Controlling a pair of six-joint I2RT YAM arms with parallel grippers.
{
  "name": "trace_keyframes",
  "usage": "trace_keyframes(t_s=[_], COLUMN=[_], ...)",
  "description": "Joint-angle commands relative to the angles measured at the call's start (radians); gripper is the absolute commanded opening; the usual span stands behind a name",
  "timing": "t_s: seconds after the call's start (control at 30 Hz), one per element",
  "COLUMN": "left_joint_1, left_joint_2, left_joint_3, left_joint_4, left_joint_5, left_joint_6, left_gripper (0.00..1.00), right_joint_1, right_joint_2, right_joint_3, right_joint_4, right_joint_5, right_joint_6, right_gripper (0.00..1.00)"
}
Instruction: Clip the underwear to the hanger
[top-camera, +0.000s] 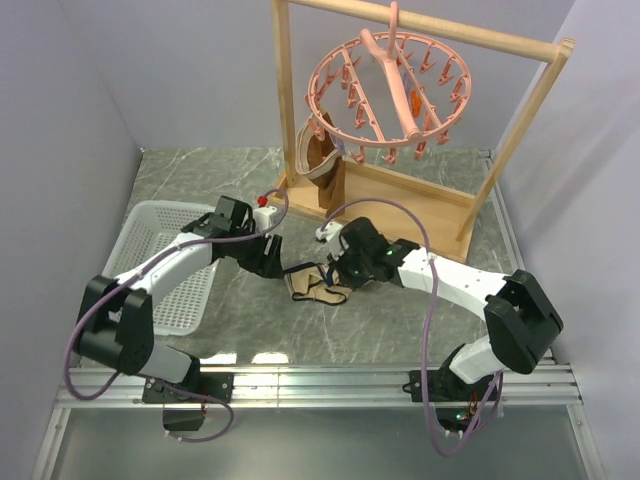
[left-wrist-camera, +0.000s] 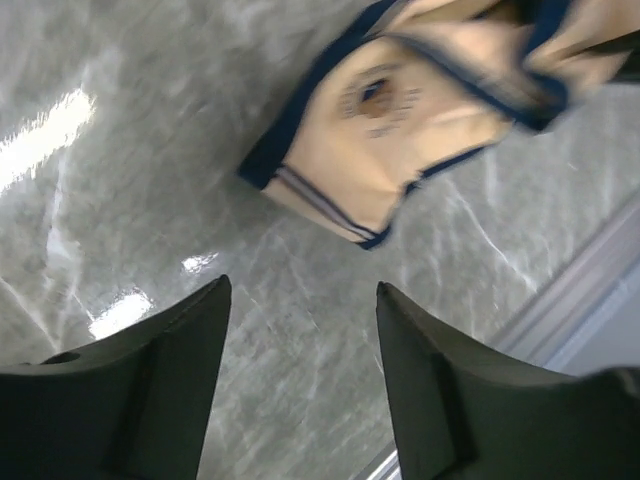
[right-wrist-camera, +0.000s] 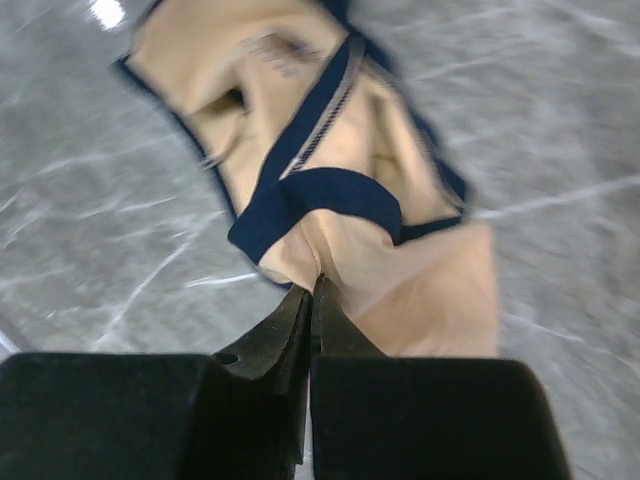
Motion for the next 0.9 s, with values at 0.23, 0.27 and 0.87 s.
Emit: trace_keyframes(t_s=[0.23, 0.27, 0.87], left_joint_1=[-0.010, -0.010, 0.056], left_joint_2=[0.185, 0.206, 0.096], left_joint_3=[-0.012, -0.015, 0.039], left_joint_4=[0.253, 0.303, 0.288], left_joint_5=[-0.003, 0.017, 0.035], left_joint_6=[-0.206, -0.209, -0.231], left_gripper=[0.61, 0.62, 0.00], right_joint_1=[-0.130, -0.133, -0.207], right_joint_2=[-0.117, -0.119, -0.249], right_joint_3=[0.023, 0.031, 0.034], right_joint_4=[0.020, 0.019, 0.031], right_joint_5=[-0.106, -0.116, -0.129], right_joint_6=[0.009, 0.000, 0.087], right_gripper=[0.00, 0.00, 0.00])
